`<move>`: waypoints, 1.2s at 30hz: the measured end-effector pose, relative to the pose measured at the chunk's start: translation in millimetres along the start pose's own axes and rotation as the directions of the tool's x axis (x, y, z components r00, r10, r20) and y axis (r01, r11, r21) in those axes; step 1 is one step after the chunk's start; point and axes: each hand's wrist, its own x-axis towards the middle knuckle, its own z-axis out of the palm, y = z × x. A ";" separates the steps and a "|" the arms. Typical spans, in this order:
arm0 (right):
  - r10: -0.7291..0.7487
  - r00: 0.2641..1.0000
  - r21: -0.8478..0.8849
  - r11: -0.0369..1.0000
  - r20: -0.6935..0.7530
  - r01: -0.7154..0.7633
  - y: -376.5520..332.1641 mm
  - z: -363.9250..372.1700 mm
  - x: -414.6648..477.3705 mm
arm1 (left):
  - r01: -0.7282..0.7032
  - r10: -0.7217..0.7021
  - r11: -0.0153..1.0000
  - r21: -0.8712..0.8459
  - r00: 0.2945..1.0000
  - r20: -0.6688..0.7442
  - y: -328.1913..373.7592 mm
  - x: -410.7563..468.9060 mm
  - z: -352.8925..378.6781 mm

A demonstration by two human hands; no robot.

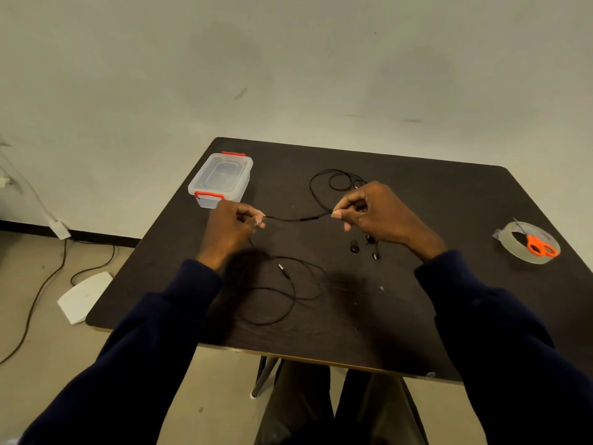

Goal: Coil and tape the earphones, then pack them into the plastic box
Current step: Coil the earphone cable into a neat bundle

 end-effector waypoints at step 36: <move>0.070 0.994 0.045 0.996 0.089 -0.074 -0.2 88.1 25.9 | 0.124 -0.183 0.943 0.310 0.969 0.168 -16.0 5.3 -0.9</move>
